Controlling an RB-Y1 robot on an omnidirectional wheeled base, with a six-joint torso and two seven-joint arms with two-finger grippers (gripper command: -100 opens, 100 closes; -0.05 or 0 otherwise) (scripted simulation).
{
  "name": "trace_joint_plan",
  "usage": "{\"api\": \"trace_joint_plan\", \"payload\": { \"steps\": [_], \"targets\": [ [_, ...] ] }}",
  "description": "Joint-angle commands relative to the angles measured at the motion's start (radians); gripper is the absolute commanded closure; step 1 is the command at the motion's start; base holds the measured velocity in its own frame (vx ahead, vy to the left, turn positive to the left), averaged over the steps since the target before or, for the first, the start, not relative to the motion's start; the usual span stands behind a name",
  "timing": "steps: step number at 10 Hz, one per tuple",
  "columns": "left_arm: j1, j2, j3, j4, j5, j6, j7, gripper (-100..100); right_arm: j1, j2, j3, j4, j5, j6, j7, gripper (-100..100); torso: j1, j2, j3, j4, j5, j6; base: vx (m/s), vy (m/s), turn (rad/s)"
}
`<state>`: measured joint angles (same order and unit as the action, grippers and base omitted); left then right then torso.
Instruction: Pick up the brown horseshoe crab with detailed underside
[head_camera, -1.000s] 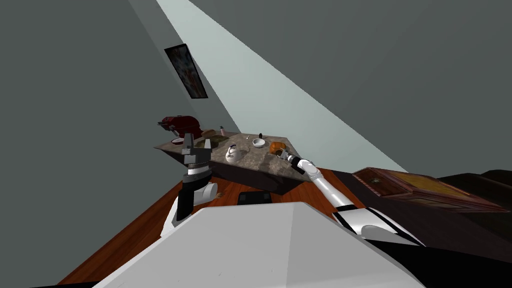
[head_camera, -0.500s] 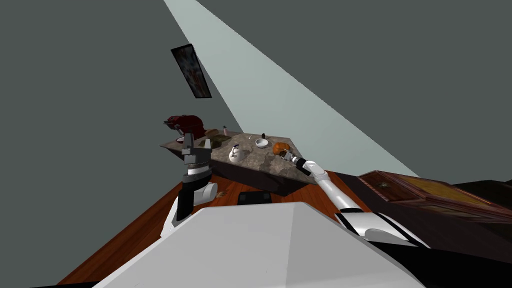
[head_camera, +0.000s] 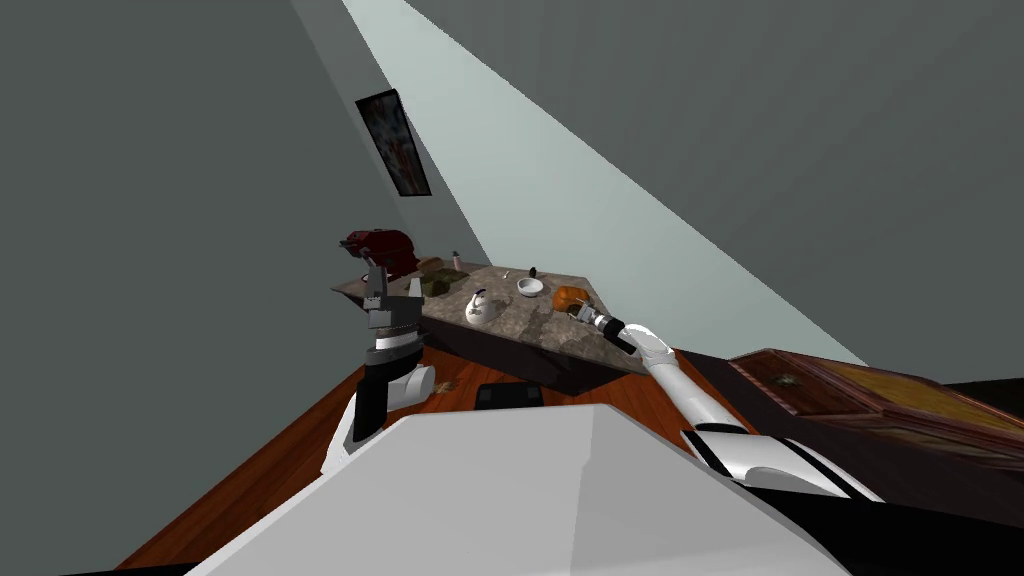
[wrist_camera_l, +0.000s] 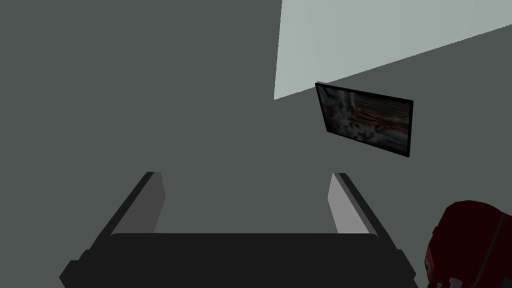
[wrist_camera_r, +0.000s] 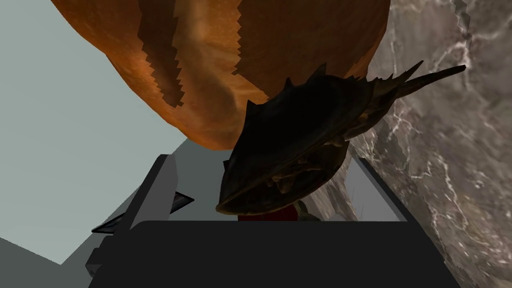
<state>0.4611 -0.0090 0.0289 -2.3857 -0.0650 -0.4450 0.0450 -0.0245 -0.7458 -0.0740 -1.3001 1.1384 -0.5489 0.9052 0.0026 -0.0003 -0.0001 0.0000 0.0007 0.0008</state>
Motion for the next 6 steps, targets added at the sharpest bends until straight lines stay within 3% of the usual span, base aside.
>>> {"api": "trace_joint_plan", "payload": {
  "steps": [1,2,3,5,6],
  "targets": [
    [0.0,0.0,0.0,0.0,0.0,0.0,0.0,0,0.016,-0.007,-0.044,0.035,-0.05,-0.042,0.05,-100,0.0,0.0,0.0,0.0,0.0,0.0,0.026,0.061,0.099],
    [0.0,0.0,0.0,0.0,0.0,0.0,0.0,0,0.016,-0.007,-0.044,0.035,-0.063,-0.042,0.072,-100,0.001,-0.001,0.0,0.0,0.0,0.0,0.018,0.06,0.036],
    [0.0,0.0,0.0,0.0,0.0,0.0,0.0,0,0.031,-0.018,-0.086,0.067,-0.1,-0.082,0.099,-100,0.001,0.0,0.0,0.0,0.0,0.0,0.017,0.075,0.058],
    [0.0,0.0,0.0,0.0,0.0,0.0,0.0,0,0.031,-0.018,-0.086,0.067,-0.121,-0.082,0.132,-100,0.001,0.0,0.0,0.0,0.0,0.0,0.011,0.044,0.029],
    [0.0,0.0,0.0,0.0,0.0,0.0,0.0,0,0.046,-0.028,-0.129,0.099,-0.166,-0.123,0.172,-100,0.0,0.0,0.0,0.0,0.0,0.0,0.01,0.054,0.05]
  ]
}}
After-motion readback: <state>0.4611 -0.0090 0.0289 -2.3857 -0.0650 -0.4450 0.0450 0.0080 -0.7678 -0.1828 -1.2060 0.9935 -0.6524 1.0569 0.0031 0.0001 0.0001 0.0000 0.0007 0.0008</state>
